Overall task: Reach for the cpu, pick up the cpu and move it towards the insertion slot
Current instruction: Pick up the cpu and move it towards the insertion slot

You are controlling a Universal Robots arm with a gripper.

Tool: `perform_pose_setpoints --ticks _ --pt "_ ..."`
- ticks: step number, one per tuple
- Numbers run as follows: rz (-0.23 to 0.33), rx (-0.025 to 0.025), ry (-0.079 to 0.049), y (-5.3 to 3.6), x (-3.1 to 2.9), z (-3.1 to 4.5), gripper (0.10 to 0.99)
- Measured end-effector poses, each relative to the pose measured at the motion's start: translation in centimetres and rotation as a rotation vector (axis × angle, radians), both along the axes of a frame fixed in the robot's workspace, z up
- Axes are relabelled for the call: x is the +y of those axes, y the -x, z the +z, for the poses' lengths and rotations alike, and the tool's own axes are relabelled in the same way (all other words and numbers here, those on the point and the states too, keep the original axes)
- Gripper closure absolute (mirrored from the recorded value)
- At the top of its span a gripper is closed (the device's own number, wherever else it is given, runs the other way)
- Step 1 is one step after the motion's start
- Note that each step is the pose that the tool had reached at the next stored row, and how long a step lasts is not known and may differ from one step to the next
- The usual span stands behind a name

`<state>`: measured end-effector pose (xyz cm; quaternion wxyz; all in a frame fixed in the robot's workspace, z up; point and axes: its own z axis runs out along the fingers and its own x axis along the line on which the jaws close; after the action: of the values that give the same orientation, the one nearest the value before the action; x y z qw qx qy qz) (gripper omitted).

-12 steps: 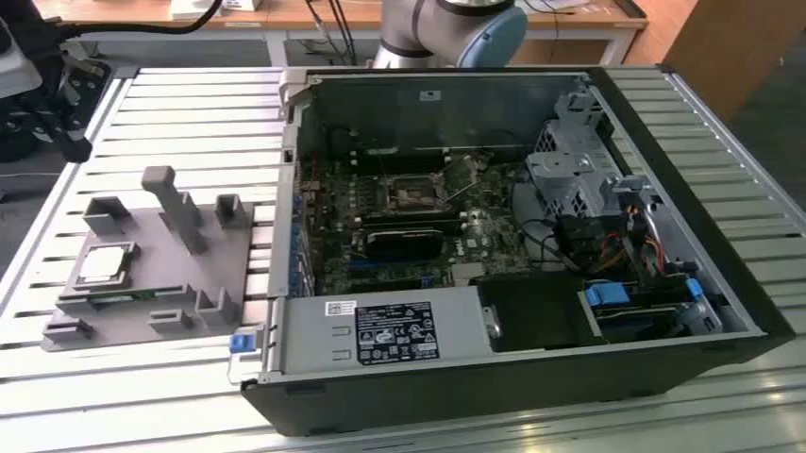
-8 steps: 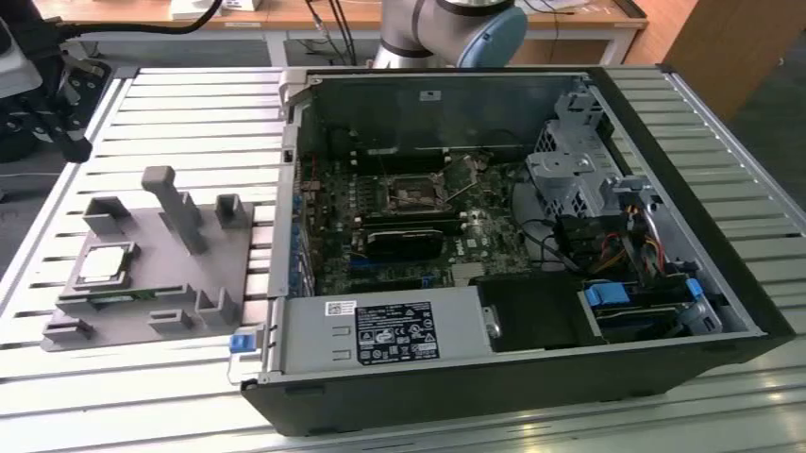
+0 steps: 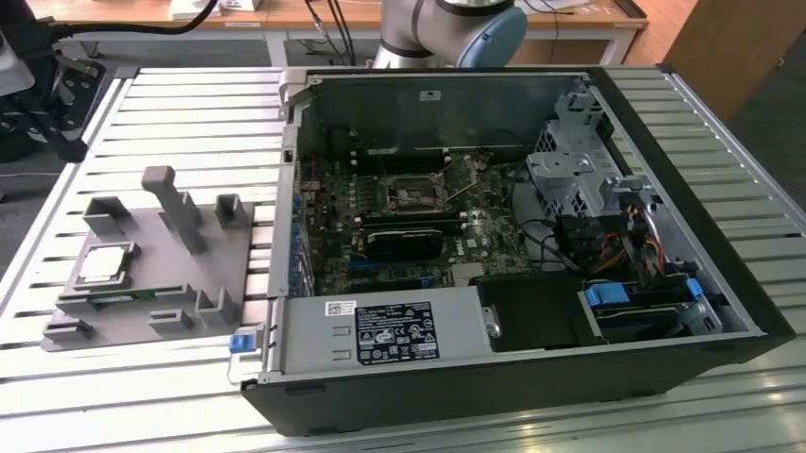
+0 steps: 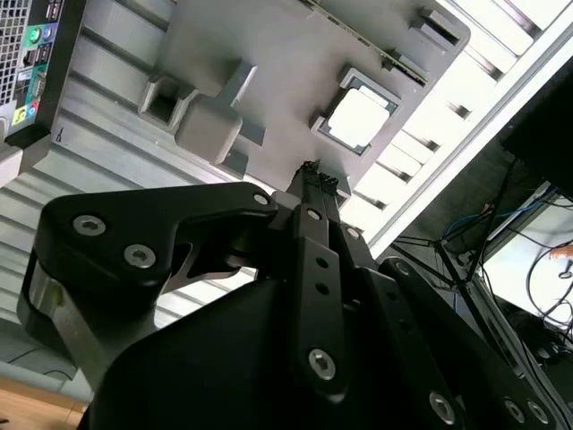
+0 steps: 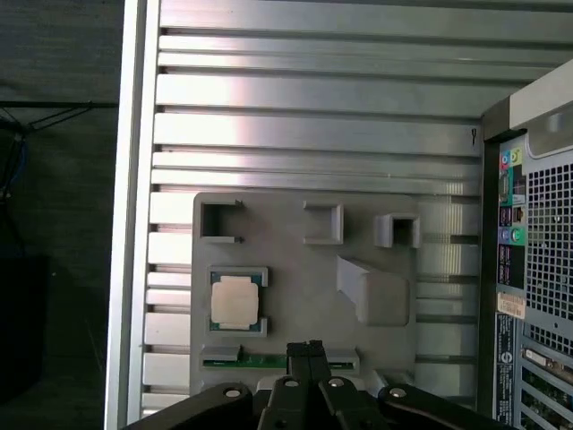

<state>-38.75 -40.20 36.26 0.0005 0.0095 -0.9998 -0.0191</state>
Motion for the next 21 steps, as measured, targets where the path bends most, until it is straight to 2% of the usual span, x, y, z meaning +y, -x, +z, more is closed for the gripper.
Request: perform_pose_setpoints --ticks 4,8,11,16,19,21 --pt "0.000 -0.0001 0.000 1.08 -0.06 -0.03 0.980" --pt "0.001 -0.0001 0.000 1.86 -0.39 -0.09 0.980" --pt "0.001 0.0004 0.000 2.19 -0.45 -0.32 0.980" --pt "0.001 0.0056 0.000 2.46 -0.45 -0.97 0.973" --pt "0.001 0.0095 0.000 2.60 -0.46 -1.50 0.792" --pt "0.001 0.0118 0.000 2.71 -0.45 -1.86 0.792"
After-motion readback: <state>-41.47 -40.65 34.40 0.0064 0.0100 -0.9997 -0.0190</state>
